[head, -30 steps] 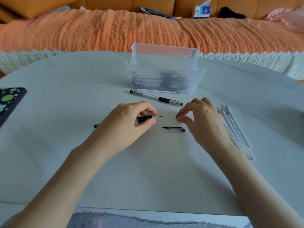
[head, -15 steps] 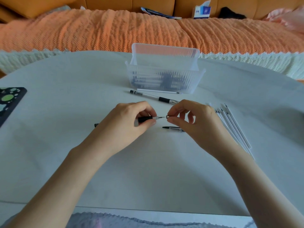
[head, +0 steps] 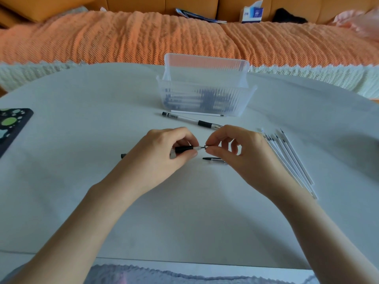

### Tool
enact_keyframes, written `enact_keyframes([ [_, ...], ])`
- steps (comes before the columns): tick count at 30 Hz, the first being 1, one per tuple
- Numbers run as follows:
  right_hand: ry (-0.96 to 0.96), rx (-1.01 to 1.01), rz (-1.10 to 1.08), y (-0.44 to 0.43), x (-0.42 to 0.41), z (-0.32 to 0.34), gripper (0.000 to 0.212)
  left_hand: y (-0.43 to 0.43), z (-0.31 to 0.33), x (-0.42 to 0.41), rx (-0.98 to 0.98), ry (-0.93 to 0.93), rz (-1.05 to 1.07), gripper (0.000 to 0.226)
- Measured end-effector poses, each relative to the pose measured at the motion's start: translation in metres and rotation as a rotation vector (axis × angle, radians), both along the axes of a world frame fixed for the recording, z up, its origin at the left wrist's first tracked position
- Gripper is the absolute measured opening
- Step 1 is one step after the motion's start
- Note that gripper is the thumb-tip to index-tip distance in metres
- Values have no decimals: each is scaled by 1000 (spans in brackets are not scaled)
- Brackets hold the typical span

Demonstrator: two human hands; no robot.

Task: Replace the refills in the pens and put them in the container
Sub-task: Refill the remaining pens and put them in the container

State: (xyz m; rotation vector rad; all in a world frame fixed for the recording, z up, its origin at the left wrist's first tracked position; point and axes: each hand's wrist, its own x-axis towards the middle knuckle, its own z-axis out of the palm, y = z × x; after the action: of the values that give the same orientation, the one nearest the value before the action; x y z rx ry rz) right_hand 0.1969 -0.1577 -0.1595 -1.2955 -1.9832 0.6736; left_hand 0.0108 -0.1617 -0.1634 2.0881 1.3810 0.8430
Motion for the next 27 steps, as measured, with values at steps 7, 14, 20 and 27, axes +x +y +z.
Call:
enact_keyframes([
  [7, -14, -71, 23, -3, -2, 2, 8, -1, -2, 1, -1, -8, -14, 11],
  [14, -48, -89, 21, -3, -7, -3, 20, -3, 0, 4, 13, -30, -25, 16],
  [20, 20, -108, 53, -4, 0, 2, 16, -4, 1, 3, 6, -46, -13, 17],
  [27, -13, -124, 25, -4, -2, -2, 10, -4, 1, 4, 16, -25, -27, 20],
])
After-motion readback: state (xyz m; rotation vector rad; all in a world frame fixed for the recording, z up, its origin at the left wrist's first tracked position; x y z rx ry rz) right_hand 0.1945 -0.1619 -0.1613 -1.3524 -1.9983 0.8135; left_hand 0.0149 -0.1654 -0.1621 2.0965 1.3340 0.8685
